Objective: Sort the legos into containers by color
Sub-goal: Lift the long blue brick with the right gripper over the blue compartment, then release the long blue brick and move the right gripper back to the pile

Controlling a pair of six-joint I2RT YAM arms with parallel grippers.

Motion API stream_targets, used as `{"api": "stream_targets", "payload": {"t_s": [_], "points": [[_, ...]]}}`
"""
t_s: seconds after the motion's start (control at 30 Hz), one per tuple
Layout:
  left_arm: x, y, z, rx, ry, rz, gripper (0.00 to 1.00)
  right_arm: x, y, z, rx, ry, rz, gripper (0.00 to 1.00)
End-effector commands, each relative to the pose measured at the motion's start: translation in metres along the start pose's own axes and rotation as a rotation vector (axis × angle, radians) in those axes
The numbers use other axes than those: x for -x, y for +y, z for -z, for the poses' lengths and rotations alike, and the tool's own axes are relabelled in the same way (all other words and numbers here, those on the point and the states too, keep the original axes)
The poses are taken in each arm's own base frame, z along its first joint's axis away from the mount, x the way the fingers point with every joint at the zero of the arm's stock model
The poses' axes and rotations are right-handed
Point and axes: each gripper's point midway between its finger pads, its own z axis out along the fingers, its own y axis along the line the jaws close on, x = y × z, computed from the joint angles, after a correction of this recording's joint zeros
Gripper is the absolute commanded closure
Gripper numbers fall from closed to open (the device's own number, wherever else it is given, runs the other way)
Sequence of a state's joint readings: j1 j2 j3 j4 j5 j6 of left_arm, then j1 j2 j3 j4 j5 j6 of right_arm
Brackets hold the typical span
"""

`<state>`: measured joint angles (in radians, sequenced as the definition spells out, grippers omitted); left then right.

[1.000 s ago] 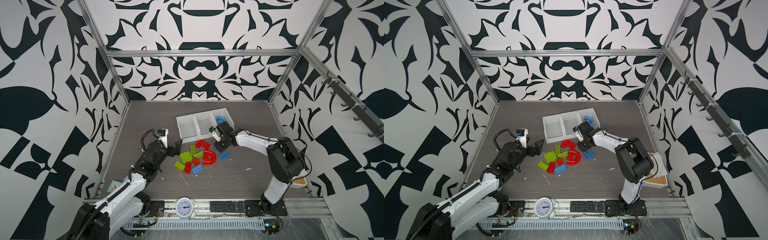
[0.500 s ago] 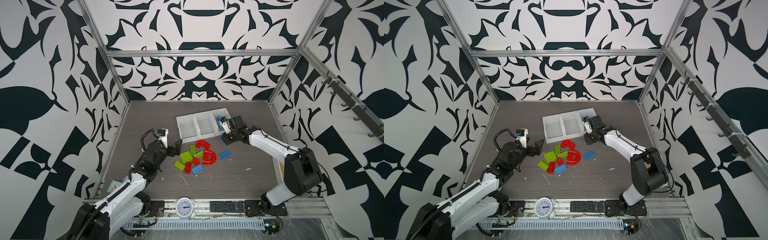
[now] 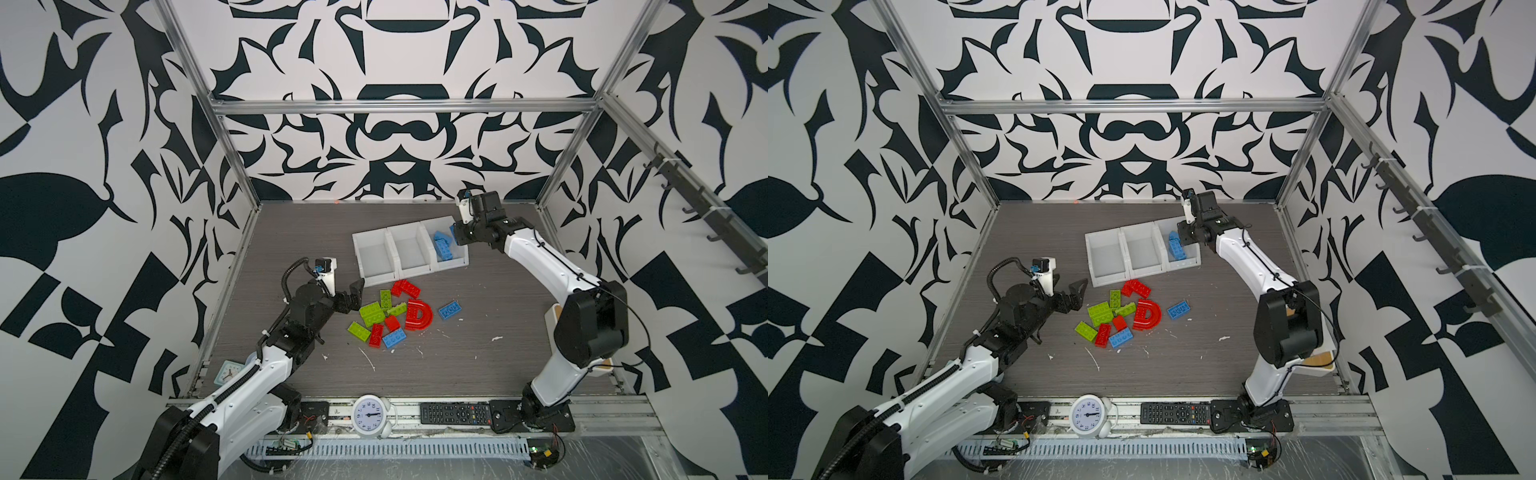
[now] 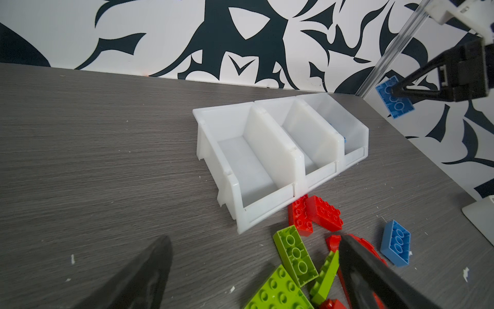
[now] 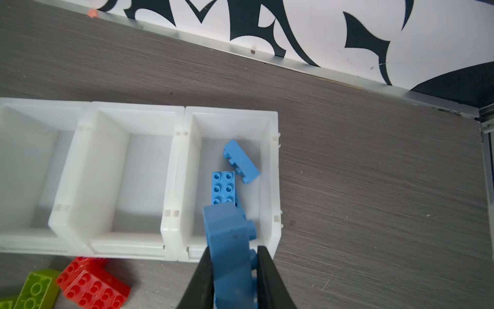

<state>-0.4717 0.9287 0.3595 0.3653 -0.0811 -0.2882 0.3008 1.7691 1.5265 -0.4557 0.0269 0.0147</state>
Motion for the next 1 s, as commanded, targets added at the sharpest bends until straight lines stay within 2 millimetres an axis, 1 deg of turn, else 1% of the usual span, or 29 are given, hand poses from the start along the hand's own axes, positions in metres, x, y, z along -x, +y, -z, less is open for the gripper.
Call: {"api": "stream_targets", "payload": {"t_s": [0.0, 0.07, 0.13, 0.27, 0.37, 0.53, 0.73, 0.8, 0.9, 0.97], "points": [[0.005, -0.004, 0.001, -0.016, -0.009, 0.001, 0.0, 0.019, -0.01, -0.007, -0.068, -0.012, 0.021, 0.83], [0.004, -0.003, 0.001, -0.013, -0.008, 0.001, 0.01, 0.019, -0.011, -0.021, -0.078, 0.014, 0.033, 0.83], [0.003, -0.002, 0.0, -0.008, -0.005, -0.001, 0.01, 0.017, -0.014, -0.032, -0.097, 0.036, 0.038, 0.83], [0.003, -0.006, -0.001, -0.031, -0.004, -0.001, 0.01, 0.011, -0.015, -0.043, -0.108, 0.056, 0.039, 0.83], [0.003, -0.008, -0.002, -0.043, -0.001, -0.002, 0.01, 0.002, -0.017, -0.056, -0.127, 0.079, 0.036, 0.83], [0.002, -0.008, -0.002, -0.041, 0.001, -0.001, 0.01, -0.005, -0.014, -0.063, -0.111, 0.086, 0.031, 0.81], [0.001, -0.008, -0.003, -0.043, 0.003, 0.0, 0.01, -0.014, -0.011, -0.071, -0.095, 0.105, 0.031, 0.76], [0.001, -0.008, -0.003, -0.042, 0.005, 0.0, 0.01, -0.017, -0.012, -0.072, -0.095, 0.112, 0.032, 0.73], [0.002, -0.009, -0.003, -0.044, 0.003, 0.0, 0.01, -0.021, -0.008, -0.069, -0.077, 0.123, 0.034, 0.6], [0.002, -0.008, -0.003, -0.039, 0.004, 0.001, 0.01, -0.019, -0.007, -0.065, -0.07, 0.115, 0.032, 0.54]]}}
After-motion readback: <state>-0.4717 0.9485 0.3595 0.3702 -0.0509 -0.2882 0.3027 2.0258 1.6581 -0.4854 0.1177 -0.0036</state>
